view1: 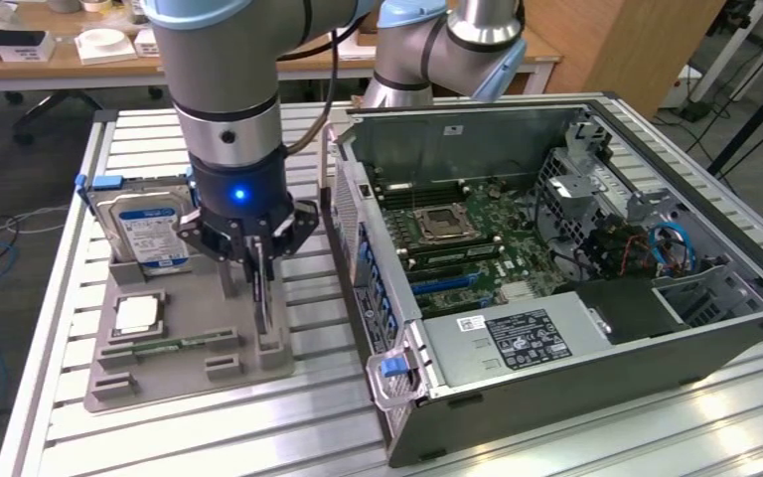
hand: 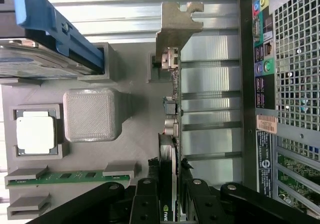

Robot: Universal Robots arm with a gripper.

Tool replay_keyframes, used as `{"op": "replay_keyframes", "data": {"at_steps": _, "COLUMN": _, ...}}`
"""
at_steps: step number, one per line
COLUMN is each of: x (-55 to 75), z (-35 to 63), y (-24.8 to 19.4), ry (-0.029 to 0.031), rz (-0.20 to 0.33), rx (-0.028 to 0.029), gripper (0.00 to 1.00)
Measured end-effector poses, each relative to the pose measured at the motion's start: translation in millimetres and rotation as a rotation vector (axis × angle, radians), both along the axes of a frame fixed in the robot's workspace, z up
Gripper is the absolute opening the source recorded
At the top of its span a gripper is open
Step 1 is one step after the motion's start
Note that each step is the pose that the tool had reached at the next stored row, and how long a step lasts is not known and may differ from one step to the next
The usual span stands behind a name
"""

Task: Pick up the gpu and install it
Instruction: 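Pick up the gpu and move the gpu toward the slot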

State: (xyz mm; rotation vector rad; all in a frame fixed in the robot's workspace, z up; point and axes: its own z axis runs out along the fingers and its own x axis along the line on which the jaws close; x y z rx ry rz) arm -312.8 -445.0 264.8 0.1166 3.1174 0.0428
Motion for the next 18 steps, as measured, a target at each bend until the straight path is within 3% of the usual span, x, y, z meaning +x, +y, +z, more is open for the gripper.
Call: {"op": "replay_keyframes", "data": {"at_steps": 18, "x": 0.0, "z": 5.3, "y": 0.0, "ry": 0.0001, "rz": 0.000, "rx": -0.0002, "gripper": 0.27}}
